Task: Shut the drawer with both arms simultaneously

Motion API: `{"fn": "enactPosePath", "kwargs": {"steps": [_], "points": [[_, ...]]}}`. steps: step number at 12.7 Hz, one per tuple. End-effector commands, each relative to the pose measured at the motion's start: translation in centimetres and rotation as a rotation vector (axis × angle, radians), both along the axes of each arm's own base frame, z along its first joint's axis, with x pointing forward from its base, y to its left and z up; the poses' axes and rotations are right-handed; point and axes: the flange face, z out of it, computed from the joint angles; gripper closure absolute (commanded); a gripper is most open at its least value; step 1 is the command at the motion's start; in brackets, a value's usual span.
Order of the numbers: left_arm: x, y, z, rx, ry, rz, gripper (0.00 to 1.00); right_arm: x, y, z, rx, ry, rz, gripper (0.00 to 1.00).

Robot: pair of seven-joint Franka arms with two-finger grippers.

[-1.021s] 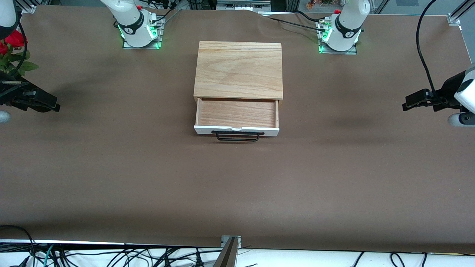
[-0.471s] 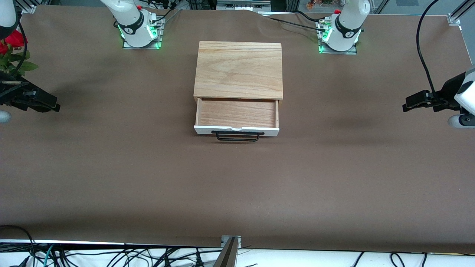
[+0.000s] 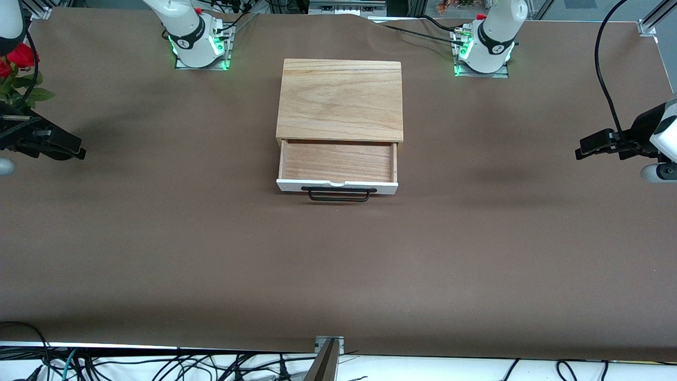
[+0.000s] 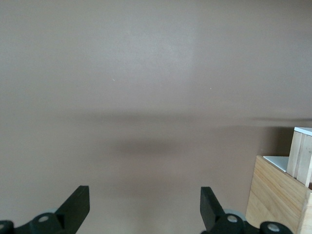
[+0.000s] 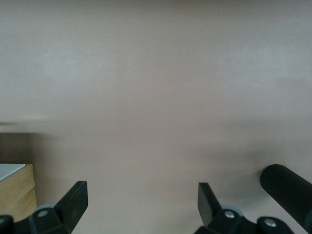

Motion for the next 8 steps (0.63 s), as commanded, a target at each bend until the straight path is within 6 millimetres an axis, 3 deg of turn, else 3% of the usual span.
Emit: {"fn": "enactPosePath", "kwargs": {"steps": [1, 5, 7, 8], "points": [[0.1, 0.2, 0.5, 0.021, -0.012, 0.0, 0.0, 0.0, 0.1, 0.3, 0.009, -0.007, -0.01, 0.0], [0.2, -0.4, 0.4, 0.012, -0.011, -0.007, 0.0, 0.0, 0.7, 0.3, 0.006, -0.009, -0.012, 0.0], [1.0, -1.5, -1.5, -0.003, 0.019, -0.023, 0.0, 0.3, 1.5, -0.1, 0.009, -0.009, 0.0, 0.0], [1.6, -2.5, -3.0, -0.007, 0.042, -0.04, 0.0, 1.3, 2.9, -1.4, 0.016, -0.013, 0.022, 0.0]]}}
